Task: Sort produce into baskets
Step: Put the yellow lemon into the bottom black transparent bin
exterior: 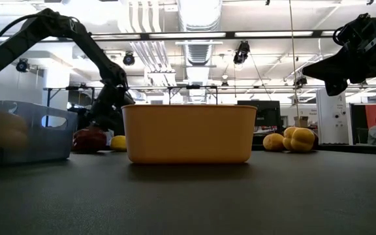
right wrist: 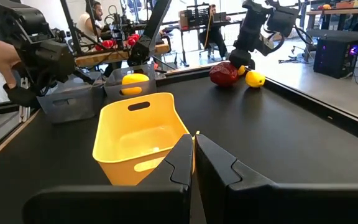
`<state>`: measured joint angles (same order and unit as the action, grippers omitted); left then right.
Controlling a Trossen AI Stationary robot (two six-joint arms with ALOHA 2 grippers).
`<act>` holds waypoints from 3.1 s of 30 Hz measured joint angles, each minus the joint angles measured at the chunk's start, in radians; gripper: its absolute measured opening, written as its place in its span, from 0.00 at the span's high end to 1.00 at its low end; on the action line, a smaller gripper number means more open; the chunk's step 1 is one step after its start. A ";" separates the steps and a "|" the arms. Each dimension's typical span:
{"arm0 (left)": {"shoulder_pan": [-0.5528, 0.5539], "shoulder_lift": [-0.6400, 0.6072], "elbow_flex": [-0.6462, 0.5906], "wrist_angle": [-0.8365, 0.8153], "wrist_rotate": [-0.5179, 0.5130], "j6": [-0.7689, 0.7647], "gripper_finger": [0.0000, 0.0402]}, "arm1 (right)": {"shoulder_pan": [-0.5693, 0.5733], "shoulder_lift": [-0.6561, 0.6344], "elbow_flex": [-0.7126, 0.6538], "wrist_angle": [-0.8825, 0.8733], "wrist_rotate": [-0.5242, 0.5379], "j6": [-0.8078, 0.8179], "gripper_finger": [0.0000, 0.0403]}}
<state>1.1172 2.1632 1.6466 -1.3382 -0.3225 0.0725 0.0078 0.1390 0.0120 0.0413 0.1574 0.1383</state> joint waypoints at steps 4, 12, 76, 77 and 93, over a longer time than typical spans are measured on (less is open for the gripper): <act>0.001 0.000 -0.001 -0.004 -0.006 0.001 0.29 | 0.000 0.000 0.000 0.000 0.000 0.000 0.98; 0.001 -0.002 -0.002 -0.035 -0.060 -0.006 0.52 | 0.000 0.000 0.000 0.000 0.000 0.000 0.98; -2.044 -0.633 -0.640 0.126 0.595 -1.918 0.51 | 0.000 0.000 0.000 0.000 0.000 0.000 0.98; -2.039 -0.634 -0.648 0.125 0.595 -1.917 0.49 | 0.000 0.000 0.000 0.000 0.000 0.000 0.98; -1.955 -0.639 -0.557 0.022 0.589 -1.843 0.27 | 0.000 0.000 0.000 0.000 0.000 0.000 0.98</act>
<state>-0.8381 1.5239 1.0894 -1.3163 0.2667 -1.7706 0.0078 0.1390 0.0124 0.0410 0.1577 0.1384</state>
